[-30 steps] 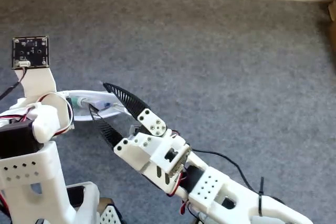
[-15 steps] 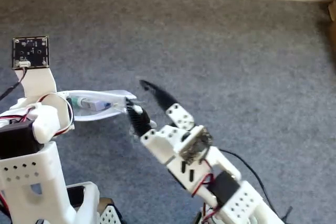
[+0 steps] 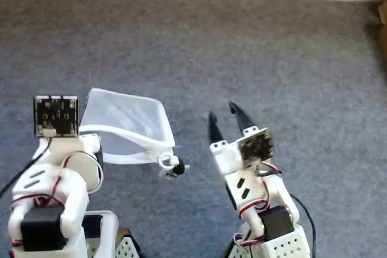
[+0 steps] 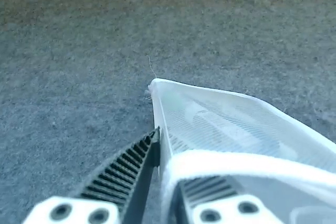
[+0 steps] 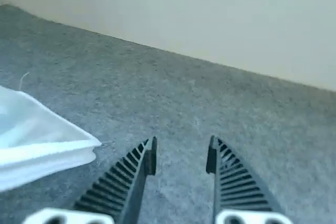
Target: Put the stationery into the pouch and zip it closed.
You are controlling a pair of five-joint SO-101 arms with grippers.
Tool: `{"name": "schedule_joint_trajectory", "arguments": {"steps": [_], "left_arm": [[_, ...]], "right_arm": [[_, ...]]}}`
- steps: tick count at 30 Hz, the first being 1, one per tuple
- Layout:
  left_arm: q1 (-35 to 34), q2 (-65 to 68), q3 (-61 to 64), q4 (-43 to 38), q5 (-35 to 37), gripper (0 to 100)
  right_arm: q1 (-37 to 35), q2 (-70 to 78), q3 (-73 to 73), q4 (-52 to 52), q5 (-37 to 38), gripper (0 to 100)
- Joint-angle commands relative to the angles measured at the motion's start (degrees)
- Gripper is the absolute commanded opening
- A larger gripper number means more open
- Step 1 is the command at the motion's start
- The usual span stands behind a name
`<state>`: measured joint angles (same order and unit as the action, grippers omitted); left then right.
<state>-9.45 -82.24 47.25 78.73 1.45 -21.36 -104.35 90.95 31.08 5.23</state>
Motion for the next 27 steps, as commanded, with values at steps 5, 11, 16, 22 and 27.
{"name": "schedule_joint_trajectory", "arguments": {"steps": [5, 11, 16, 22, 27], "left_arm": [[0.75, -14.02, 12.79, -2.73, 0.18, 1], [0.66, -23.25, 20.44, -2.73, -4.31, 1], [1.01, -22.20, 25.63, -2.81, -4.66, 1], [0.66, -22.20, 33.98, -6.07, -4.75, 1], [0.75, -22.20, 42.86, -10.64, -4.75, 1]], "right_arm": [[3.30, -1.01, -0.31, 13.05, -12.31, 14.9], [3.38, -1.01, -0.22, 23.60, -13.36, 14.9], [3.38, -1.01, -0.13, 27.74, -13.54, 14.9], [3.38, -1.01, 6.73, 27.38, -13.27, 14.9], [5.76, -1.01, 13.58, 25.27, -13.36, 14.9]]}}
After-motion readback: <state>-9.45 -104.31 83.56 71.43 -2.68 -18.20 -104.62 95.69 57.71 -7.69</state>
